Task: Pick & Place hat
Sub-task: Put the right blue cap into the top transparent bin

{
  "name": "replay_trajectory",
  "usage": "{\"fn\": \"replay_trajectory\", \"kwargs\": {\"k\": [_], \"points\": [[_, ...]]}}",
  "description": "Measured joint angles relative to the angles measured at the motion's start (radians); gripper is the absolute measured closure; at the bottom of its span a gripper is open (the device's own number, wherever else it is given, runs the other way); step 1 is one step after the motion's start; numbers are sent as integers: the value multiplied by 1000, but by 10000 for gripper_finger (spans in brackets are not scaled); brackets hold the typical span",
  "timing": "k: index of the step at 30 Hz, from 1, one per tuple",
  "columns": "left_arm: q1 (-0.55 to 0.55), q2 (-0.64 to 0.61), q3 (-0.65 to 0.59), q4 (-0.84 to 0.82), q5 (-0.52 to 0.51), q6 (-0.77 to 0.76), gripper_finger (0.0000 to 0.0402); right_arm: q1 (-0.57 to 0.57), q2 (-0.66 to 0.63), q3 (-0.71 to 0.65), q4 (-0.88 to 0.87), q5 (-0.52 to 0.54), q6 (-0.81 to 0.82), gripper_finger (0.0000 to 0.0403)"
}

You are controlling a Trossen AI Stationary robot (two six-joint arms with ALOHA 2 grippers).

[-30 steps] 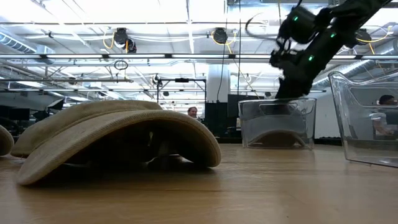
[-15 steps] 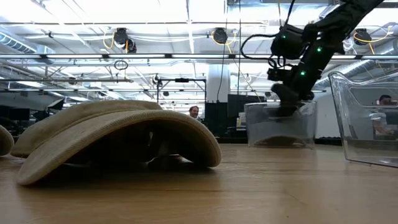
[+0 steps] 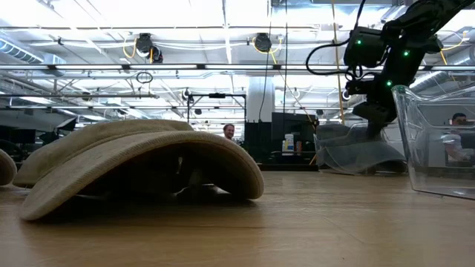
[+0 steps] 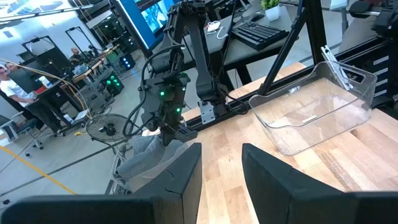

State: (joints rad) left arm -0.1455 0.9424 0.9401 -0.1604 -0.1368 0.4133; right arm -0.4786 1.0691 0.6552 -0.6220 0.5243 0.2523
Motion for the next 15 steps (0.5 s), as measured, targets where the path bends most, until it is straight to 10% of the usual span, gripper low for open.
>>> {"fn": "replay_trajectory", "kwargs": {"k": [15], "points": [[0,0,0,0,0,0,277,-8,0,3,8,-234,18,403]]}}
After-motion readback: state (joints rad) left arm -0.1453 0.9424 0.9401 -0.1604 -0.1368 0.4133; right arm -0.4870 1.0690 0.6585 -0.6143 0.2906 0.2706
